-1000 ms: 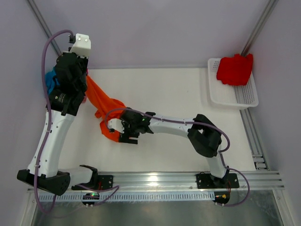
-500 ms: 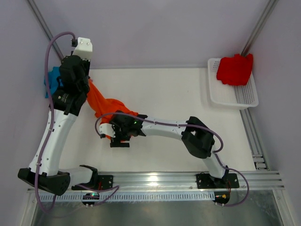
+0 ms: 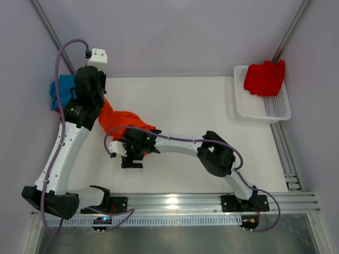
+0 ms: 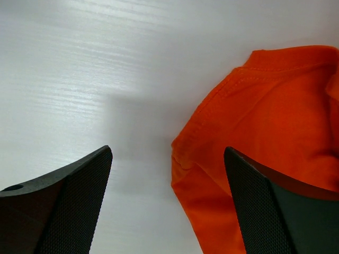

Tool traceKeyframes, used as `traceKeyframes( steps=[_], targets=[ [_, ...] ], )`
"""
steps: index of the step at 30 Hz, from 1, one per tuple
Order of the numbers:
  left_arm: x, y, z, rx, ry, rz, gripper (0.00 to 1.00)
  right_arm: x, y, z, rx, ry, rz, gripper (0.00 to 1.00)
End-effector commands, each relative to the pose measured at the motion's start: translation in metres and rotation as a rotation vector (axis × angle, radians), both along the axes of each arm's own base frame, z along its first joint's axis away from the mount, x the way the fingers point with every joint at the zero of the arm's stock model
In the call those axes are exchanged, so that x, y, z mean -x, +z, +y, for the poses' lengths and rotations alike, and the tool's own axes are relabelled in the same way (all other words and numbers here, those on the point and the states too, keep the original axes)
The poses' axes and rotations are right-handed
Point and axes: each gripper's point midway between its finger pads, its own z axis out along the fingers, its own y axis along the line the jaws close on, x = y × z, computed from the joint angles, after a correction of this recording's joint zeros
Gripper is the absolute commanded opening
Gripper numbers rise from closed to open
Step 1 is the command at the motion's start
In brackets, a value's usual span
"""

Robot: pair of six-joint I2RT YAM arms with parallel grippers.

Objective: Fold and stack the t-shirts

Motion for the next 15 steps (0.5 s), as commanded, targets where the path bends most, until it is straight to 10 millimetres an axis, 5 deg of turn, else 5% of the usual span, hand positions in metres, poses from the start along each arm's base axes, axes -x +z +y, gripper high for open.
traceKeyframes(
  steps=[1, 10, 14, 15],
  targets=[
    [-0.002, 0.0, -0.01, 0.062, -0.037, -0.015, 0.0, 0.004, -0.018, 0.003, 0.0, 0.033, 0.003, 0.9],
    [-0.011, -0.022, -0.021, 0.075, -0.074, 0.07, 0.0, 0.003, -0.074, -0.009, 0.095, -0.03, 0.049, 0.88],
    [-0.01, -0.026, -0.02, 0.066, -0.073, 0.077, 0.0, 0.004, -0.092, -0.007, 0.123, -0.061, 0.081, 0.66],
    [-0.01, -0.027, -0.021, 0.068, -0.079, 0.081, 0.0, 0.003, -0.094, -0.008, 0.129, -0.079, 0.087, 0.48]
  ],
)
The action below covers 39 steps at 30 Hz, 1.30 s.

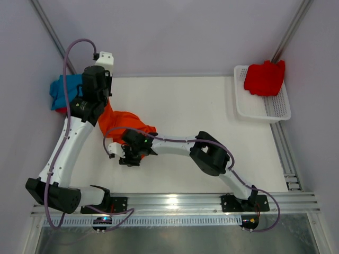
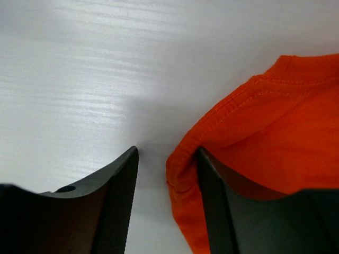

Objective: Fold and stack the t-shirts

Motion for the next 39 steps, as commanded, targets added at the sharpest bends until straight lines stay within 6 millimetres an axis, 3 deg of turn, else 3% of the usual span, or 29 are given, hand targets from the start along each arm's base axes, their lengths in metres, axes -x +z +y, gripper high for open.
traceKeyframes(
  steps=[1, 4, 5, 11, 13, 14, 15, 17, 19, 21, 22, 25, 39],
  targets=[
    [0.003, 0.008, -0.004, 0.029, -0.021, -0.027, 0.0, -0.002, -0.055, -0.016, 0.121, -0.066, 0.02, 0.39],
    [0.005, 0.007, -0.006, 0.04, -0.031, -0.022, 0.0, -0.003, -0.061, -0.02, 0.151, -0.08, 0.021, 0.05],
    [0.006, 0.01, -0.004, 0.039, -0.026, -0.028, 0.0, -0.005, -0.062, -0.021, 0.156, -0.097, 0.018, 0.03],
    [0.007, 0.014, 0.003, 0.008, 0.0, -0.038, 0.0, -0.02, -0.052, -0.041, 0.21, -0.199, -0.062, 0.03],
    [0.008, 0.015, 0.004, 0.002, 0.006, -0.044, 0.0, -0.037, -0.042, -0.053, 0.229, -0.253, -0.149, 0.03],
    [0.009, 0.015, 0.006, -0.001, 0.01, -0.045, 0.0, -0.045, -0.043, -0.068, 0.261, -0.288, -0.197, 0.03],
    [0.009, 0.015, 0.007, -0.001, 0.011, -0.045, 0.0, -0.056, -0.025, -0.071, 0.234, -0.325, -0.248, 0.03],
    [0.01, 0.015, 0.009, -0.001, 0.016, -0.046, 0.0, -0.076, -0.017, -0.096, 0.276, -0.39, -0.343, 0.03],
    [0.011, 0.017, 0.01, -0.015, 0.019, -0.047, 0.0, -0.103, 0.01, -0.117, 0.284, -0.481, -0.442, 0.03],
    [0.011, 0.024, 0.014, -0.033, 0.034, -0.058, 0.0, -0.124, 0.024, -0.14, 0.311, -0.544, -0.486, 0.03],
    [0.011, 0.029, 0.016, -0.049, 0.037, -0.065, 0.0, -0.132, 0.039, -0.147, 0.303, -0.58, -0.509, 0.03],
    [0.013, 0.038, 0.021, -0.076, 0.047, -0.075, 0.0, -0.153, 0.056, -0.168, 0.287, -0.653, -0.494, 0.03],
    [0.004, 0.036, 0.027, -0.113, 0.086, -0.084, 0.0, -0.194, 0.115, -0.2, 0.209, -0.802, -0.508, 0.03]
  ],
)
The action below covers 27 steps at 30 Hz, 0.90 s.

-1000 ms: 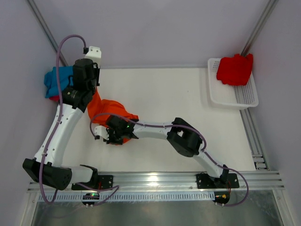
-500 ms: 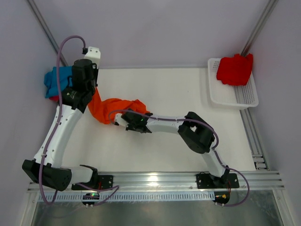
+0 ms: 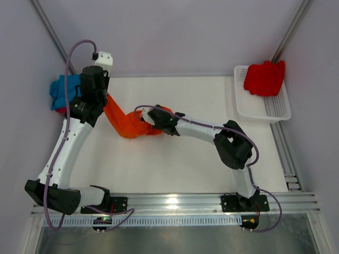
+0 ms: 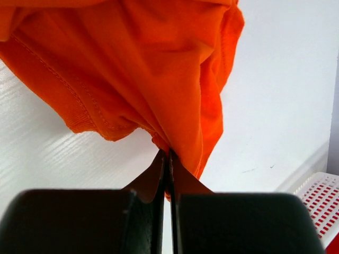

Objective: Fold and stack the t-shirts

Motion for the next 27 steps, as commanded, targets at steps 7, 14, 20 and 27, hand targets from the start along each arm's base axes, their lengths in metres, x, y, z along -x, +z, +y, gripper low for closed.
traceKeyframes(
  steps=[7, 14, 20, 27],
  targets=[
    [-0.009, 0.03, 0.01, -0.019, 0.043, -0.103, 0.0, -0.022, 0.074, -0.035, -0.077, -0.094, -0.068, 0.03],
    [-0.008, 0.033, 0.014, -0.037, 0.058, -0.118, 0.0, -0.039, 0.08, -0.075, -0.089, -0.219, -0.073, 0.03],
    [-0.009, 0.037, 0.013, -0.025, 0.056, -0.129, 0.0, -0.053, 0.087, -0.094, -0.133, -0.297, -0.088, 0.03],
    [-0.015, 0.031, 0.012, -0.027, 0.056, -0.117, 0.0, -0.053, 0.07, -0.1, -0.164, -0.296, 0.032, 0.03]
  ],
)
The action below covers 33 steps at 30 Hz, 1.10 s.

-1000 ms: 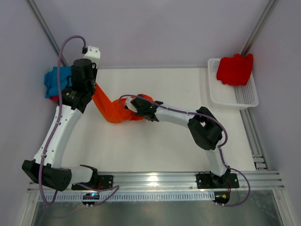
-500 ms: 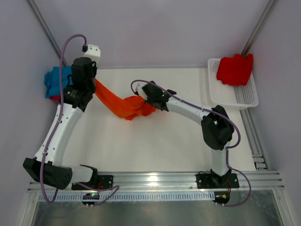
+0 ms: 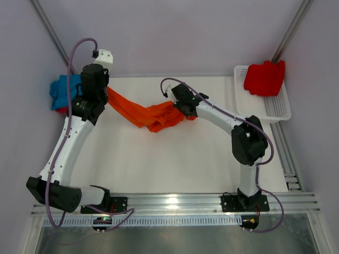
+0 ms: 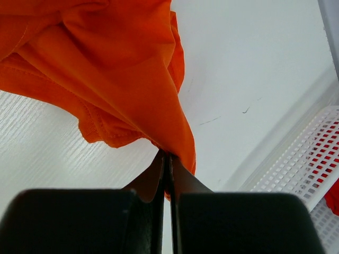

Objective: Fold and stack the t-shirts

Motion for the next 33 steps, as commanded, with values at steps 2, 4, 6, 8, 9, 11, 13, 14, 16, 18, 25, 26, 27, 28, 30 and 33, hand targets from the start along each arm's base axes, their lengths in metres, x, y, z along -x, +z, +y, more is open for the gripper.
traceKeyframes(
  steps=[2, 4, 6, 8, 9, 11, 13, 14, 16, 18, 25, 26, 27, 28, 30, 33],
  targets=[
    [-0.007, 0.021, 0.002, 0.019, 0.014, -0.077, 0.0, -0.001, 0.016, -0.006, -0.051, -0.018, 0.008, 0.03],
    [-0.009, 0.017, -0.002, 0.034, -0.004, -0.065, 0.0, 0.001, 0.004, -0.02, -0.025, -0.036, 0.023, 0.03],
    [-0.011, 0.014, -0.006, 0.047, -0.024, -0.051, 0.0, -0.002, 0.0, -0.034, -0.009, -0.053, 0.016, 0.03],
    [-0.012, 0.012, -0.009, 0.053, -0.036, -0.041, 0.0, -0.006, -0.004, -0.046, 0.009, -0.068, -0.003, 0.03],
    [-0.012, 0.008, -0.009, 0.05, -0.037, -0.027, 0.0, -0.01, -0.003, -0.051, 0.023, -0.07, -0.019, 0.03],
    [-0.014, 0.004, -0.009, 0.036, -0.038, -0.014, 0.0, -0.021, -0.001, -0.064, 0.038, -0.092, -0.051, 0.03],
    [-0.013, 0.001, -0.006, 0.013, -0.029, 0.0, 0.0, -0.034, 0.014, -0.073, 0.038, -0.117, -0.098, 0.03],
    [-0.012, -0.002, -0.003, -0.014, -0.025, 0.014, 0.0, -0.037, 0.025, -0.074, 0.022, -0.12, -0.113, 0.03],
    [-0.01, 0.001, 0.001, -0.033, -0.01, 0.009, 0.0, -0.048, 0.055, -0.075, -0.022, -0.123, -0.17, 0.03],
    [-0.007, 0.004, 0.005, -0.045, -0.001, 0.005, 0.0, -0.051, 0.086, -0.08, -0.058, -0.121, -0.216, 0.03],
    [-0.008, -0.002, 0.001, -0.014, -0.025, 0.022, 0.0, -0.057, 0.124, -0.093, 0.04, -0.09, -0.278, 0.03],
    [-0.008, -0.003, -0.001, -0.006, -0.031, 0.024, 0.0, -0.062, 0.121, -0.093, 0.058, -0.083, -0.294, 0.03],
    [-0.009, -0.006, -0.003, 0.004, -0.043, 0.032, 0.0, -0.064, 0.114, -0.096, 0.079, -0.088, -0.295, 0.03],
    [-0.009, -0.006, -0.005, 0.019, -0.046, 0.03, 0.0, -0.065, 0.093, -0.097, 0.113, -0.084, -0.272, 0.03],
    [-0.01, -0.008, -0.007, 0.029, -0.052, 0.039, 0.0, -0.074, 0.085, -0.098, 0.134, -0.102, -0.302, 0.03],
    [-0.01, -0.01, -0.01, 0.04, -0.066, 0.042, 0.0, -0.092, 0.071, -0.101, 0.187, -0.132, -0.328, 0.03]
  ],
)
